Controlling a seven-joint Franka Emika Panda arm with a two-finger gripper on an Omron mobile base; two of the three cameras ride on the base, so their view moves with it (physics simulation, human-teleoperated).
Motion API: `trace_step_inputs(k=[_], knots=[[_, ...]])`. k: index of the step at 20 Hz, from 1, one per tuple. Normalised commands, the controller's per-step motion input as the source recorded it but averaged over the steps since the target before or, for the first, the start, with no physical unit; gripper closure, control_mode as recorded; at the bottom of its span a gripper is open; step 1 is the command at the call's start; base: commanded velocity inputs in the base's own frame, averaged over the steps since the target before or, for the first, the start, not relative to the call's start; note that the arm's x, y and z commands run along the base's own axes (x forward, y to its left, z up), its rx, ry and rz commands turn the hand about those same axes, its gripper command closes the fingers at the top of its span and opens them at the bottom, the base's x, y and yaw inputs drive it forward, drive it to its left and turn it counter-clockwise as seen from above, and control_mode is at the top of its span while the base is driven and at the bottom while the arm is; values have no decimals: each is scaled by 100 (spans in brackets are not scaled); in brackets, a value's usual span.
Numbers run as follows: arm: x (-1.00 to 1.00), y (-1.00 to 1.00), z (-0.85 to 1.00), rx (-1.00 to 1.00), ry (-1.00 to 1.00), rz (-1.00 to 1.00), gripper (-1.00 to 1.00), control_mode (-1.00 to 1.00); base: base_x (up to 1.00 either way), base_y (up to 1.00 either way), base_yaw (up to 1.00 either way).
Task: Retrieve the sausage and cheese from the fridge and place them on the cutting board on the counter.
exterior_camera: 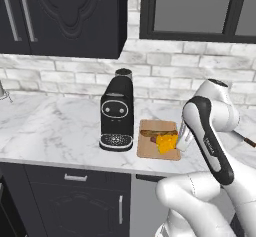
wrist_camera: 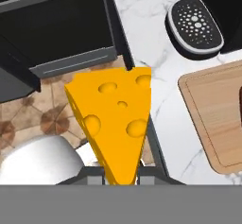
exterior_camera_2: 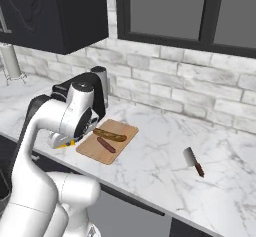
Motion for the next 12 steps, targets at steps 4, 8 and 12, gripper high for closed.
trace_step_inputs(k=[4,8,12], knots=[[30,13,-40,0,9,-9,100,-100,0,0,0],[26,1,-35,0,4,-18,100,-100,0,0,0],[19,-3,-34,0,0,-21,100,-100,0,0,0]])
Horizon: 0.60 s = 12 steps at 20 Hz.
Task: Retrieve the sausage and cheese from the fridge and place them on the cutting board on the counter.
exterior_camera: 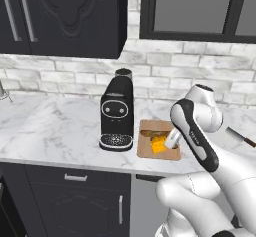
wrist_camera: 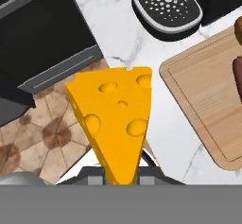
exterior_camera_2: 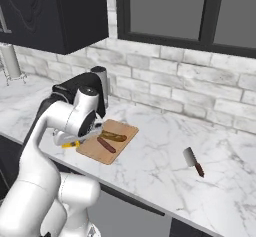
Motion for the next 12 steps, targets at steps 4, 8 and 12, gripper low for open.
trace_step_inputs(k=[4,8,12], knots=[[18,-17,-38,0,0,-19,100,-100,0,0,0],[30,-8,-39,0,0,-15,100,-100,0,0,0],[49,-12,-29,0,2,-12,100,-100,0,0,0]])
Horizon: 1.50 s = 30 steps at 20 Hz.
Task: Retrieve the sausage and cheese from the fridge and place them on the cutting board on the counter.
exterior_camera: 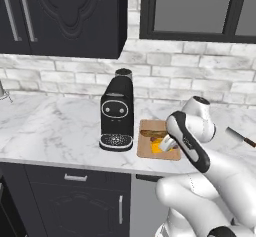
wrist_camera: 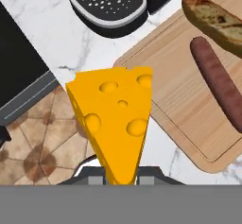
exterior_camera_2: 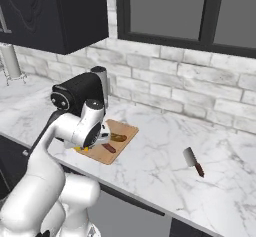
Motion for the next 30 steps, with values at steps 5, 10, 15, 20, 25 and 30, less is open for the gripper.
trace_step_inputs(k=[5,10,15,20,25,30], knots=[[51,0,-26,0,2,-6,100,-100,0,0,0],[46,-1,-31,0,4,-1,100,-100,0,0,0],[51,-5,-31,0,6,0,100,-100,0,0,0],[48,-7,-17,0,1,0,100,-100,0,0,0],[24,-6,-15,0,0,0,100,-100,0,0,0],[4,0,-25,0,0,0,100,-100,0,0,0]])
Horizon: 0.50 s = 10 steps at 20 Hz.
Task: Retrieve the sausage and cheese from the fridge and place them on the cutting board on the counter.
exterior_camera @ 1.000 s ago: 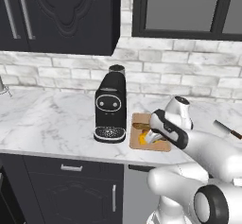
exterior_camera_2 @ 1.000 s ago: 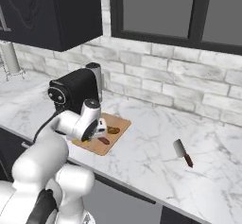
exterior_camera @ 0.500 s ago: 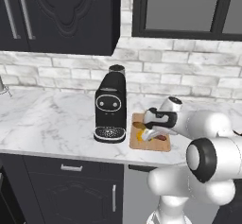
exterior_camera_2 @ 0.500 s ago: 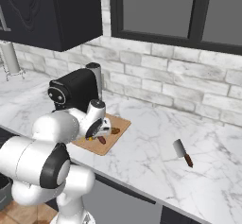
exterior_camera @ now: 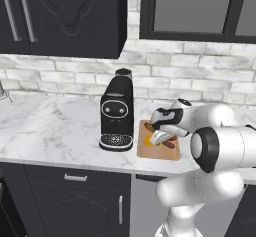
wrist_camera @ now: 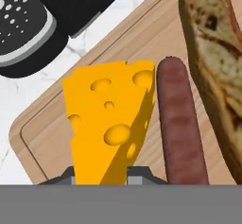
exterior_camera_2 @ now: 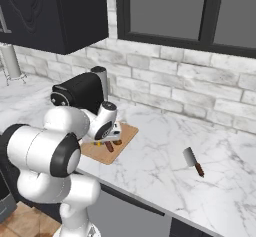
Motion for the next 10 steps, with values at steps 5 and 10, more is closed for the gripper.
trace_step_inputs(k=[5,10], knots=[[-6,0,-21,0,0,0,-100,-100,0,0,0],[-17,0,6,1,-2,0,-100,-100,0,0,0]])
